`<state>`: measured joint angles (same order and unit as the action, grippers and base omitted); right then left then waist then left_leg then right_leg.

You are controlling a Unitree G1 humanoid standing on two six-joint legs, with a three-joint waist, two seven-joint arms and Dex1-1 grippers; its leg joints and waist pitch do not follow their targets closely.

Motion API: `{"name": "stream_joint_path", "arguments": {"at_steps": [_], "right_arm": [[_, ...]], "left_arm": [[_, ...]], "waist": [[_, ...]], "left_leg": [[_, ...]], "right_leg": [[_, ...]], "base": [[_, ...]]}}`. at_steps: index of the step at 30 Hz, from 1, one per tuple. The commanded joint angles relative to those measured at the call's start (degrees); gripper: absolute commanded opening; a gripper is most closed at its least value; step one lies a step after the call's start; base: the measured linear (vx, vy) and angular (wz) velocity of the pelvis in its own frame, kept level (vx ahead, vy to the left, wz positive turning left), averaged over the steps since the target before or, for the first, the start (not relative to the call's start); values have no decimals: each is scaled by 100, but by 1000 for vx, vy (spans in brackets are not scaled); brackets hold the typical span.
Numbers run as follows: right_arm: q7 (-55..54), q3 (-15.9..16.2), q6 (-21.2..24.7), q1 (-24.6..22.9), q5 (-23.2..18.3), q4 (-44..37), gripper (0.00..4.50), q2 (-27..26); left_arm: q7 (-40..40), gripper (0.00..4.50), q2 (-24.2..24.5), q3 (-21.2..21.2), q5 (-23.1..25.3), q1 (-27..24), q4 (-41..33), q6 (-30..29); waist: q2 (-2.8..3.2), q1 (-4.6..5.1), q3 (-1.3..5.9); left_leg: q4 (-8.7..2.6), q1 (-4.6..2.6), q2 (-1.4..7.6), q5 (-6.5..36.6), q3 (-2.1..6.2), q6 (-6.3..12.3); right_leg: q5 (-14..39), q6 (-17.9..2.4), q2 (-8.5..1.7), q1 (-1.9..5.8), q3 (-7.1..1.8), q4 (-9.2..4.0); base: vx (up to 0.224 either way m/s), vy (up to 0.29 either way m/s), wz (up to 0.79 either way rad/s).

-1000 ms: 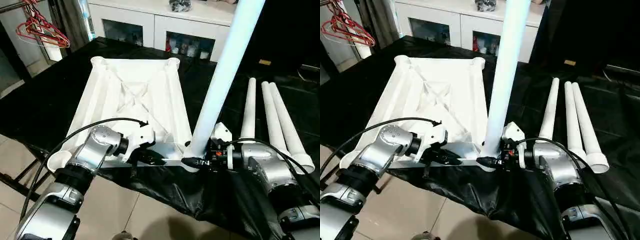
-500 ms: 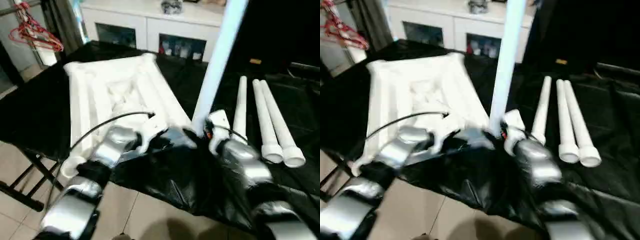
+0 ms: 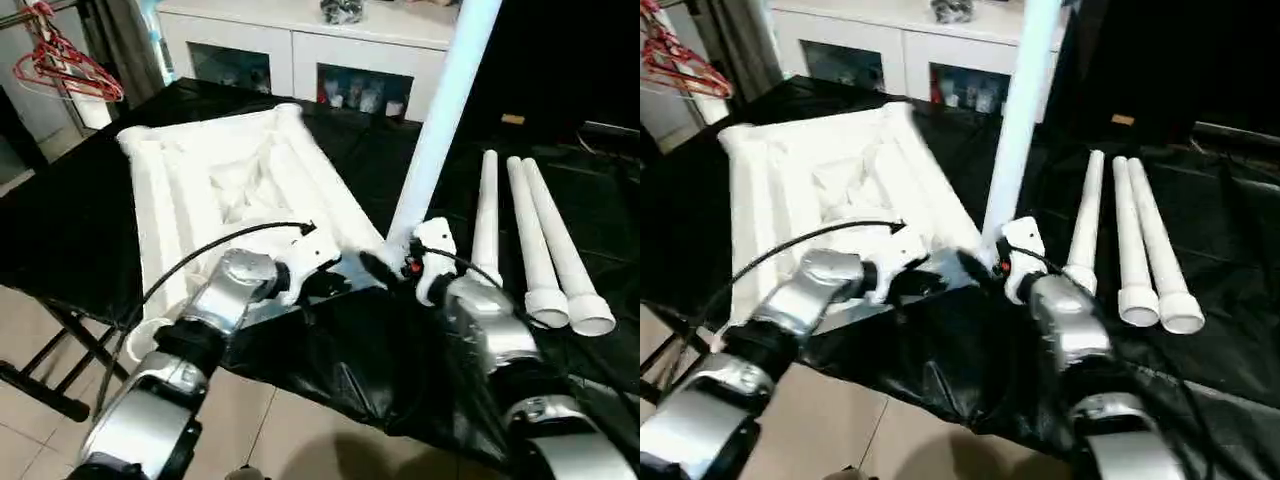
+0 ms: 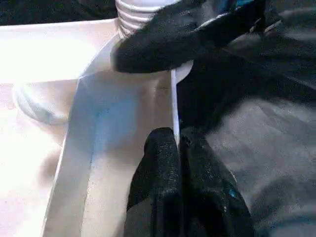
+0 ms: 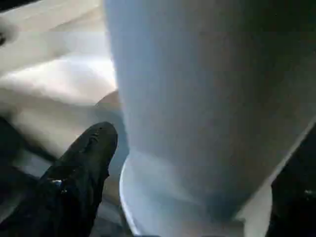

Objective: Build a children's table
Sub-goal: Rotate leg to tighten

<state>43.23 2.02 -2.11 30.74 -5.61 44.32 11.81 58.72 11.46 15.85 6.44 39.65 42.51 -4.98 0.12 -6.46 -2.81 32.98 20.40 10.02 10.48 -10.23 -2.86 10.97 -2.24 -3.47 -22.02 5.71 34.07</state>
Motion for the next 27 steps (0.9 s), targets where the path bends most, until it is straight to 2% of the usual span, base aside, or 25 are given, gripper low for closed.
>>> {"name": "stream_joint_path", "arguments": {"at_steps": [1,2,3,4,7,10,16,20,23,25,26,27], "right_arm": [[943,477,27,-167,3,-123,389,85],[999,490,28,-174,0,-133,389,106],[1439,585,58,-216,-39,-221,389,274],[1721,639,77,-229,-46,-254,389,376],[2273,742,112,-246,-77,-356,389,532],[2698,833,191,-234,-112,-448,364,680],[3199,988,454,-312,-227,-722,316,825],[3194,970,456,-353,-206,-754,285,786],[2668,796,461,-392,-190,-657,280,570],[2326,747,524,-397,-141,-588,277,452],[1712,684,505,-357,-17,-419,276,302],[1267,616,477,-317,47,-270,276,179]], "left_arm": [[514,0,-63,120,-283,15,-209,404],[544,0,-51,124,-286,13,-204,413],[781,0,25,125,-341,6,-167,459],[929,0,76,119,-376,8,-134,489],[1264,0,200,145,-409,13,-147,513],[1543,0,317,157,-449,41,-122,593],[2153,0,550,256,-477,-26,-208,526],[2119,0,552,223,-467,-19,-181,552],[1784,0,435,116,-448,18,-75,575],[1591,0,366,73,-422,47,-41,536],[1226,0,265,14,-356,121,44,459],[958,0,186,-24,-306,184,119,393]], "waist": [[-25,-11,370],[-41,-13,367],[-32,-32,367],[-71,-33,360],[-58,-45,346],[-50,-50,339],[-26,-61,353],[-25,-89,352],[-33,-106,349],[-22,-102,329],[-47,-87,321],[-36,-74,312]], "left_leg": [[-321,-12,413,666,117,595],[-319,-9,414,653,112,629],[-308,-7,410,659,107,678],[-311,-2,417,670,105,714],[-317,0,418,746,113,679],[-323,-16,419,839,113,621],[-323,-20,432,793,123,597],[-326,-25,435,796,123,561],[-328,-24,432,827,123,511],[-351,-43,429,966,130,408],[-359,-36,419,1017,134,348],[-369,-44,423,1050,140,302]], "right_leg": [[449,-1220,-616,302,-386,-336],[395,-1242,-618,302,-384,-332],[381,-1263,-623,307,-378,-330],[419,-1272,-625,306,-374,-332],[759,-1226,-642,301,-369,-363],[1051,-1164,-631,293,-370,-393],[856,-1236,-635,290,-373,-362],[835,-1259,-640,286,-372,-361],[912,-1225,-642,287,-374,-373],[1266,-1145,-653,272,-369,-418],[1478,-1078,-656,283,-368,-440],[1585,-1049,-662,269,-373,-447]], "base": [[0,0,0],[0,0,0],[0,0,0],[0,0,0],[0,0,0],[0,0,0],[0,0,0],[0,0,0],[0,0,0],[0,0,0],[0,0,0],[0,0,0]]}}
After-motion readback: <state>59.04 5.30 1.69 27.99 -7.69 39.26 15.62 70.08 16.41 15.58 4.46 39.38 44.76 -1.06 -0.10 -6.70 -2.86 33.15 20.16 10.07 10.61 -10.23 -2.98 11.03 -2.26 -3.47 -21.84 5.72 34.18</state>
